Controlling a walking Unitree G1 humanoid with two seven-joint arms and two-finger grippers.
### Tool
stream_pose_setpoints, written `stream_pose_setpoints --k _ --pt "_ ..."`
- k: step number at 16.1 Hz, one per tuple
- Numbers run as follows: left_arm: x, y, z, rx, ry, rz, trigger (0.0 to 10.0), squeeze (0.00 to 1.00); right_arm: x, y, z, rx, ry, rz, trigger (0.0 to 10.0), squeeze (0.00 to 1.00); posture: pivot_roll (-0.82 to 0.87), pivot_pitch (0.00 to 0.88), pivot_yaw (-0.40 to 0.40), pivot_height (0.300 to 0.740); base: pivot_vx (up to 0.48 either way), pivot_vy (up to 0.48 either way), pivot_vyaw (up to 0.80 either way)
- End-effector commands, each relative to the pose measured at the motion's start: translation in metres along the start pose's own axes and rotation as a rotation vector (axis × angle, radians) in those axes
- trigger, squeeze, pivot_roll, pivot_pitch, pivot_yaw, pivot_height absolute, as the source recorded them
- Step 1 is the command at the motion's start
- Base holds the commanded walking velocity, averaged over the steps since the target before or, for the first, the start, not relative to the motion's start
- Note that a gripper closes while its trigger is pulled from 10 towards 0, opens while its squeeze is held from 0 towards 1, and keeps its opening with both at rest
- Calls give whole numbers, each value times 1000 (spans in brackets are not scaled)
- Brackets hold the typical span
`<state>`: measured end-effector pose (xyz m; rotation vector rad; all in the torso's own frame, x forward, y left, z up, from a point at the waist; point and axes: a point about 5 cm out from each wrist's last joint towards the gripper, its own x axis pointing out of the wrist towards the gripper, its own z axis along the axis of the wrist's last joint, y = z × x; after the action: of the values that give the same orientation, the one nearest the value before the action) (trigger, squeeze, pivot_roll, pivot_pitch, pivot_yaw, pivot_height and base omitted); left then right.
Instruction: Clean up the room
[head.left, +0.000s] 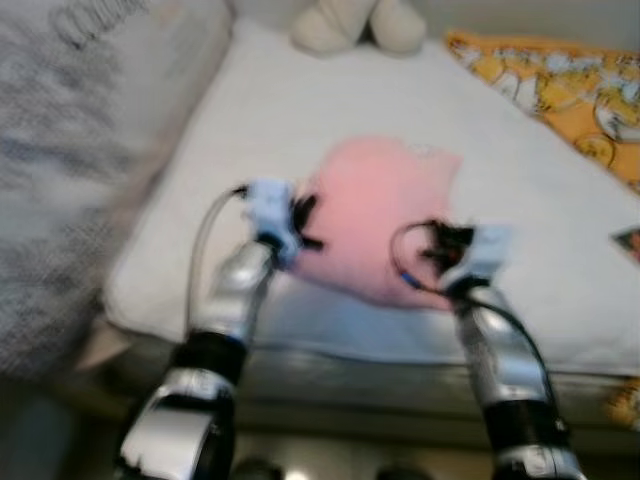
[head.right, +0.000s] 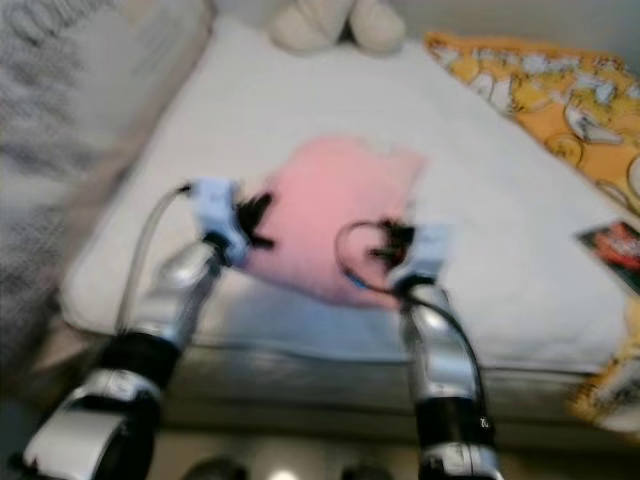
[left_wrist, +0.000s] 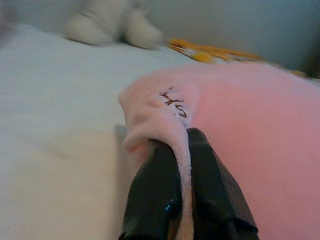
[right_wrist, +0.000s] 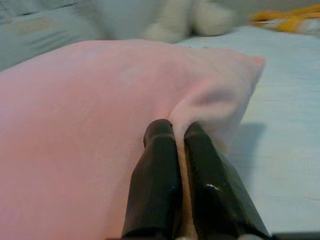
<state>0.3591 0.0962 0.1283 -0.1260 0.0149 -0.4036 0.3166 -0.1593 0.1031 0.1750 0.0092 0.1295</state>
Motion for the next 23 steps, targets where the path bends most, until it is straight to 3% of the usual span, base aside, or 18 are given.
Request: stream_pose_setpoints --k 1,2,3,4,5,8,12,16,23 --pt "4 -10 5 11 -28 -19 10000 0 2 -6 9 -35 -35 -12 10000 0 7 0 -13 740 0 480 431" --pt "5 -11 4 25 -16 -9 10000 0 2 -9 15 -114 -78 -36 10000 0 8 0 -14 740 0 0 0" --pt "5 -11 4 27 -16 -4 10000 0 3 -11 18 -133 -94 -45 10000 0 9 0 -14 740 0 0 0" --pt "5 -10 7 46 -43 18 10000 0 4 -15 30 -178 -144 -63 10000 0 7 0 -13 740 0 0 0" --pt "5 -8 21 77 -129 70 10000 0 6 -21 46 -241 -217 -88 10000 0 7 0 -13 740 0 0 0" --pt "6 -11 24 69 -145 109 10000 0 6 -20 51 -257 -251 -85 10000 0 10 0 -16 740 0 0 0" --pt "3 -20 10 111 -85 103 10000 0 8 -13 59 -308 -303 -52 10000 0 12 0 -14 740 0 0 0" --pt "3 -20 16 149 -123 118 10000 0 8 -13 62 -303 -336 -56 10000 0 13 0 -14 740 0 0 0" --pt "4 -17 17 167 -116 137 10000 0 10 -8 59 -300 -326 -26 10000 0 14 0 -15 740 480 0 0"
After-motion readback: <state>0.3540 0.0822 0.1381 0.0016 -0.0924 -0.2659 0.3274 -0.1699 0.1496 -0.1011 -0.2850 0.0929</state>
